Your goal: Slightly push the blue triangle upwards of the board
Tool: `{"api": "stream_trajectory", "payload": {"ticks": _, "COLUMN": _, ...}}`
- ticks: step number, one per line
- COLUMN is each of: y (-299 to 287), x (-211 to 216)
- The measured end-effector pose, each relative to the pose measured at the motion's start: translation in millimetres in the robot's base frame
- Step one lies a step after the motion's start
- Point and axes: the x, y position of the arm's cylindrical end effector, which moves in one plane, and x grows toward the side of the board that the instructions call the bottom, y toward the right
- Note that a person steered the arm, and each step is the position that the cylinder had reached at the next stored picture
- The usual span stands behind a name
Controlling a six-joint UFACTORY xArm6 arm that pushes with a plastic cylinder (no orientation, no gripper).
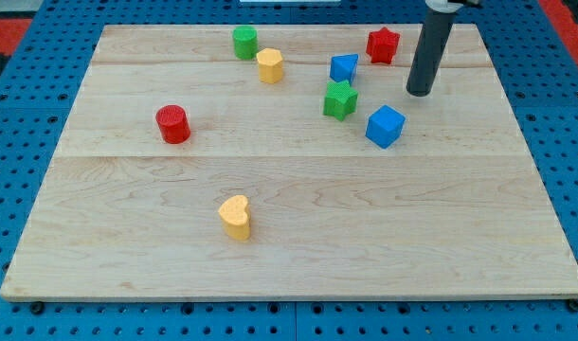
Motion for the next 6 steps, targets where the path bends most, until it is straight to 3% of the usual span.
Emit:
{"api": "stream_trajectory", "payload": {"ticks": 3, "y": -75.6, "x": -15.5}}
{"api": "stream_trajectory", "payload": {"ticks": 4, "y": -81.8, "x": -33.6}}
{"api": "stream_trajectory", "payload": {"ticks": 6, "y": -57.1, "x": -28.6}}
